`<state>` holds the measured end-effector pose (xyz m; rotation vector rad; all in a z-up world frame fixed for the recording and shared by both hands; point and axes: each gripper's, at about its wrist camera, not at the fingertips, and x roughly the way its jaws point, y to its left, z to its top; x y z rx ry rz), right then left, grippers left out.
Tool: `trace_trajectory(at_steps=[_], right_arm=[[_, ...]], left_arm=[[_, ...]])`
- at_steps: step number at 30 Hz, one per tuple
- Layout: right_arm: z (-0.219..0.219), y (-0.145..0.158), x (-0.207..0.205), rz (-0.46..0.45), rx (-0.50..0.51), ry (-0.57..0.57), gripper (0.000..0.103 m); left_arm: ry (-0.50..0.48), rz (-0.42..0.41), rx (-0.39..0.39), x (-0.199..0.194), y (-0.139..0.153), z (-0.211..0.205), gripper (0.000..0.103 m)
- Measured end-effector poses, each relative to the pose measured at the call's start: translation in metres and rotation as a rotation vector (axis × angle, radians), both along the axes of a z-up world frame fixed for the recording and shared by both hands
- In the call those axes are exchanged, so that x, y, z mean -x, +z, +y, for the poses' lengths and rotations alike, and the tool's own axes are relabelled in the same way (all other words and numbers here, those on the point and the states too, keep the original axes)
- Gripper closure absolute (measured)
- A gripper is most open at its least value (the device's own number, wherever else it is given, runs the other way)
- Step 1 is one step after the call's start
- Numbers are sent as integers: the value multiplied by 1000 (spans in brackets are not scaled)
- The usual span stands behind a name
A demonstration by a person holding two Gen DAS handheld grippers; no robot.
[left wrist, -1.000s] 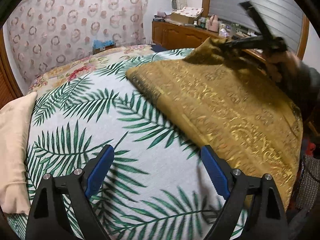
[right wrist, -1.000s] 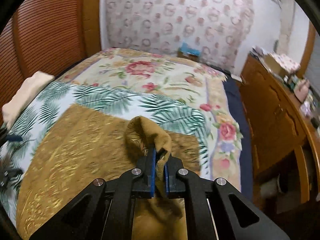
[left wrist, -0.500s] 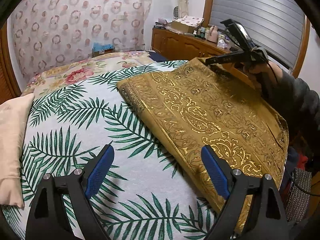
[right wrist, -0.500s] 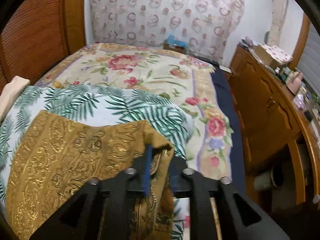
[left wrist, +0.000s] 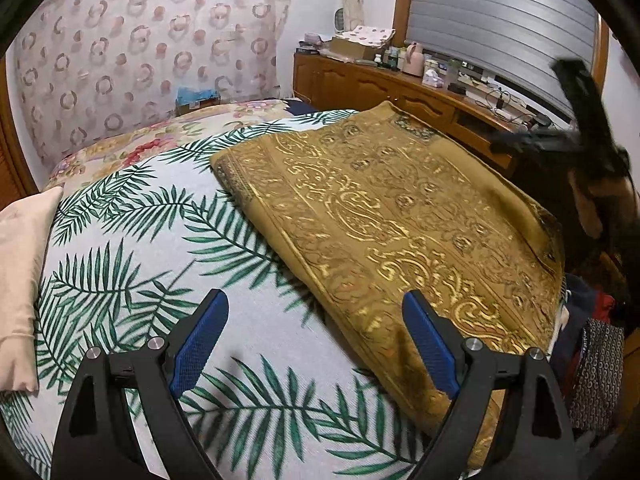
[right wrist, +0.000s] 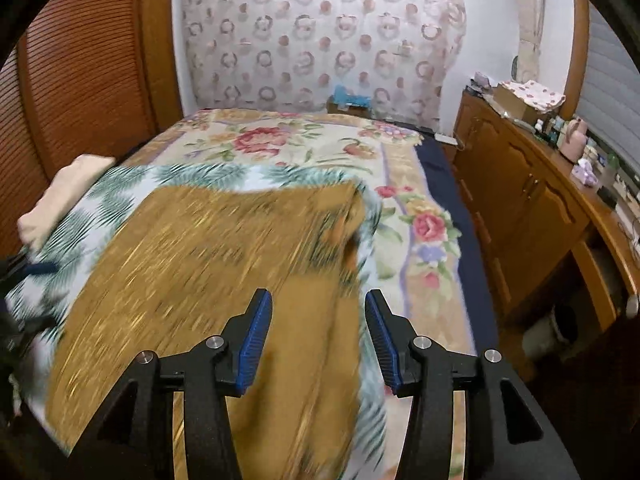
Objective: Fold small clothes
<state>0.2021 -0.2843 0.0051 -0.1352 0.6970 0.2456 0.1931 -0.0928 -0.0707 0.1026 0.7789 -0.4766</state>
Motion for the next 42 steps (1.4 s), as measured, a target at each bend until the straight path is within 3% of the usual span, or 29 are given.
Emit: trace_trajectory(at_steps=[7, 16, 17, 21, 24, 30, 34, 38, 40, 42], right_arm=[[-8, -19, 64, 21, 22, 8, 53], [-18, -27, 87, 27, -23, -31, 54], [-19, -27, 89, 22, -33, -29, 61], [-15, -28, 88, 4, -57, -32, 75], [-10, -34, 90, 3, -37, -18, 96], [-20, -22, 106, -99, -53, -72, 99], [-26, -30, 104, -79, -40, -96, 99], [-25, -40, 102, -51, -25, -110, 99], [-24, -41, 98, -36, -22, -111, 99], [-23, -38, 91, -25, -22, -110, 99]], left_arm=[[-7, -12, -6, 22, 4, -8, 13], [0, -5, -22, 43, 3, -10, 13], [-2, -3, -30, 43, 3, -11, 13], [-4, -1, -52, 40, 2, -14, 13], [-9, 11, -56, 41, -2, -14, 13], [-21, 57, -47, 45, -15, -15, 13], [-42, 72, -42, 52, -20, -20, 14], [-70, 103, -7, 59, -24, -23, 24], [-87, 120, 7, 61, -26, -26, 40], [-91, 125, 15, 63, -27, -28, 46]])
